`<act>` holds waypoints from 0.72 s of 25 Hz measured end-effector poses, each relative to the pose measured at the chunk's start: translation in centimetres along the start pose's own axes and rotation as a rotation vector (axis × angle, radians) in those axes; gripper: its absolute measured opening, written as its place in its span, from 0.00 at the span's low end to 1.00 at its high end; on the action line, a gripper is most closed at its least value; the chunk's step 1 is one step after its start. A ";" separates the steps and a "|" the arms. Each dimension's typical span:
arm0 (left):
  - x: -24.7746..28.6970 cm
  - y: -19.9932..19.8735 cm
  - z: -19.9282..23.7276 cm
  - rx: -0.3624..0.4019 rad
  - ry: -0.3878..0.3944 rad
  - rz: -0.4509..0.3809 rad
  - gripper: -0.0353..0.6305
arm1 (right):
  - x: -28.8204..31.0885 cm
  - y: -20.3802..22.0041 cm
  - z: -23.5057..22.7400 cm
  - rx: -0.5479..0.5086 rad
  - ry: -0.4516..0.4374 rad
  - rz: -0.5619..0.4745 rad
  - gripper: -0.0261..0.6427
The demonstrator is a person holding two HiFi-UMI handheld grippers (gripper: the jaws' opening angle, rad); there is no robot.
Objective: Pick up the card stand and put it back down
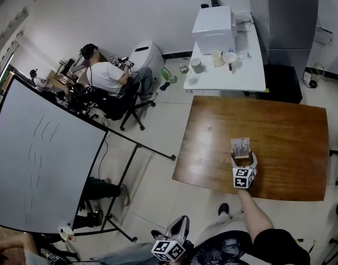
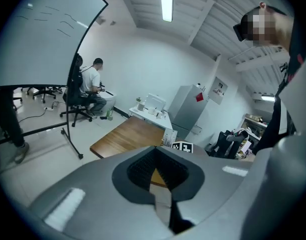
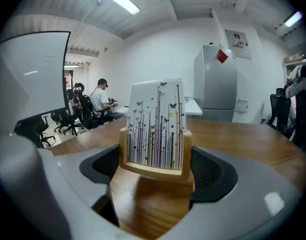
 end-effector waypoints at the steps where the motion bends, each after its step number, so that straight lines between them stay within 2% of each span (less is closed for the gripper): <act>1: -0.6 0.5 0.6 -0.009 -0.023 0.005 0.04 | 1.2 0.7 0.7 -0.001 -0.004 0.019 0.69; 6: -2.3 1.7 2.3 -0.048 -0.083 0.019 0.04 | 4.2 2.9 3.3 0.001 -0.045 0.091 0.69; 10: -1.3 1.9 2.6 -0.072 -0.072 0.016 0.04 | 4.6 3.3 3.1 0.037 -0.108 0.139 0.69; 13: -0.2 1.8 2.6 -0.088 -0.037 0.017 0.04 | 1.4 4.3 2.0 0.083 -0.147 0.156 0.70; 16: 1.6 1.1 1.8 -0.084 0.023 0.015 0.04 | -6.2 4.2 0.1 0.195 -0.204 0.190 0.55; 18: 3.2 0.2 0.9 -0.069 0.077 0.009 0.04 | -13.1 2.7 -2.0 0.252 -0.212 0.145 0.43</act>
Point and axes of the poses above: the fingertips, and each gripper's own axes: x forward along the fingers, z to its left, y out of its underside, the point moved 8 cm from there along -x, backward along the fingers, and after that the axes turned 4 degrees about x, right-handed, at the moved point
